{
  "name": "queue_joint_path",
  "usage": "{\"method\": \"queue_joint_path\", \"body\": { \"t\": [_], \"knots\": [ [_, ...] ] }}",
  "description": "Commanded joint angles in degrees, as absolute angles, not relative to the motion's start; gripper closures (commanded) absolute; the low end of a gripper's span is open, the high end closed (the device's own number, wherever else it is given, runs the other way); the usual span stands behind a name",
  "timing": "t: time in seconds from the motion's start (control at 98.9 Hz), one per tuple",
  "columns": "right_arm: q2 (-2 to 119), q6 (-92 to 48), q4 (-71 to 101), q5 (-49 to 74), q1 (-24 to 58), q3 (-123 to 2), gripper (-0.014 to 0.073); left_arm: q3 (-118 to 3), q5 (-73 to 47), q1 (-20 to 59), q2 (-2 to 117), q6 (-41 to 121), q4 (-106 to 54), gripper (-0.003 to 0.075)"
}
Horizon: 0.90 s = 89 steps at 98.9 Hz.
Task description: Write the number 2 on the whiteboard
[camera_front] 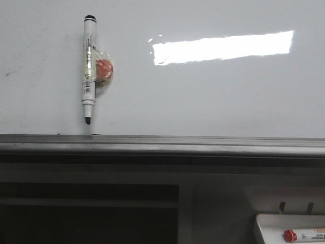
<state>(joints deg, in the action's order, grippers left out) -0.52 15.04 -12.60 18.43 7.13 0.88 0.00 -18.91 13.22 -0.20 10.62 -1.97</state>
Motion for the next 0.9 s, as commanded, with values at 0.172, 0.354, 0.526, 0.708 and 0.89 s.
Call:
{"method": "queue_joint_path", "body": {
  "t": [0.172,0.354,0.526,0.708,0.89],
  "knots": [
    [-1.75,14.57,-13.64,17.13,6.85,2.25,0.0665,0.73,-15.65,13.32,-1.89,10.42,-2.55,0.0741],
    [-1.75,14.57,-13.64,17.13,6.85,2.25,0.0664,0.73,-15.65,13.32,-1.89,10.42,-2.55,0.0741],
    [-1.75,14.57,-13.64,17.13,6.85,2.25,0.0665,0.73,-15.65,13.32,-1.89,10.42,-2.55,0.0741],
    [-1.75,14.57,-13.64,17.13,6.85,2.25,0.0665,0.73,-15.65,13.32,-1.89,10.42,-2.42,0.0741],
    [-1.75,14.57,-13.89,14.45,6.85,2.25,0.0665,0.73,-14.54,13.32,-1.89,10.42,-2.53,0.0741]
  ]
}}
